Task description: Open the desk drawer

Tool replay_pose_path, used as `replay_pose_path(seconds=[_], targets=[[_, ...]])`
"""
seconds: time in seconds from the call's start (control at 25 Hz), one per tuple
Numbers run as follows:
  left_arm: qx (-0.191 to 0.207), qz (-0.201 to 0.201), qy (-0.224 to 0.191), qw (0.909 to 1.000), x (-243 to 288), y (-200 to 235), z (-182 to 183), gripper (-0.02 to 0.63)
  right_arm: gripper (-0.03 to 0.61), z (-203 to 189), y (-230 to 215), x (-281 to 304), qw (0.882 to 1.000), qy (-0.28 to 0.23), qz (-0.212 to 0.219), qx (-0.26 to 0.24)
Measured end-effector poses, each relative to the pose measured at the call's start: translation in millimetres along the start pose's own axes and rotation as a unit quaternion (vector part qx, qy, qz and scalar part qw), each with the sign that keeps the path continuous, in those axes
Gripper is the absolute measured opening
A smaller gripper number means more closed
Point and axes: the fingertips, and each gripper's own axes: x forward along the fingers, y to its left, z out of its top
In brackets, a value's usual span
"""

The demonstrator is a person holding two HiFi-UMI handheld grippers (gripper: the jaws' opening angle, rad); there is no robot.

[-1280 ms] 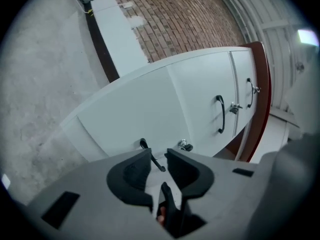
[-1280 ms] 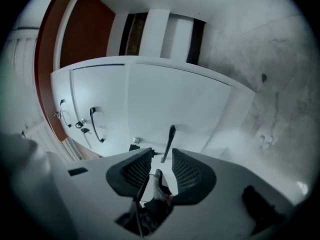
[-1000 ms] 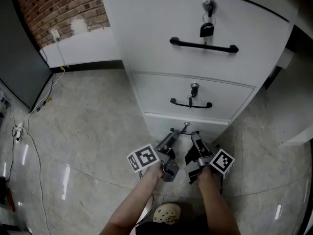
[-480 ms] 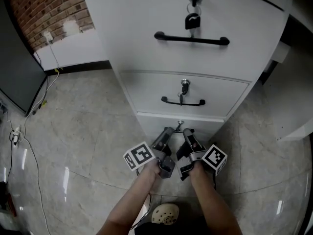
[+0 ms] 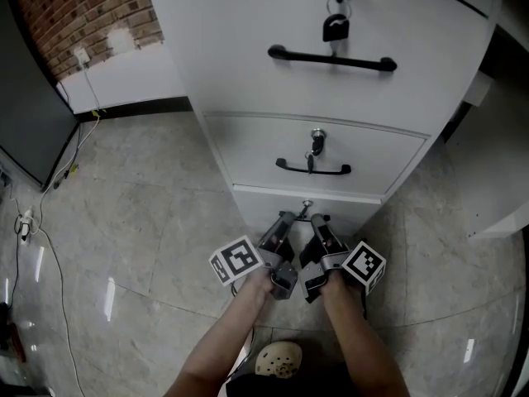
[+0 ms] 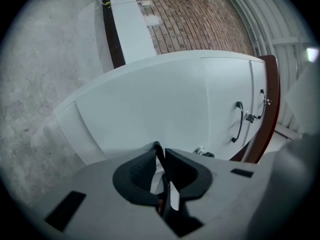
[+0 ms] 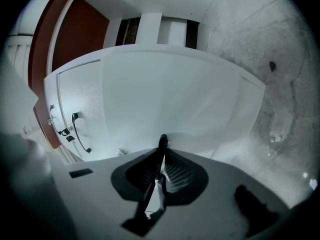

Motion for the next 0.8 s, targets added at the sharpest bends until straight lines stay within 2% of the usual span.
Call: replay_pose_path(seconds=[0.08,0.24,0.44,0.8], targets=[[0.0,0.002,0.001,1.0,-1,0,-1,0.058,0.043,-1,-1,-1,1.0,-0.002,-0.003,0.004],[0.027,0.013,0.01,0.9995,-2,-1,-2,0.061,0.044,-1,1,-2,1.0,0.002,-0.013,-0.026],[0.029,0.012,0.017,0.9994,-9,-2,-6,0.061,0.044,-8,1,-8,1.0,-0.003,-0.011,-0.025],[0.031,0.019,0.028,0.9989,-35,-6,-21,0.061,0.046,-26,2,-33,0.999,0.001,-0.038,-0.024]])
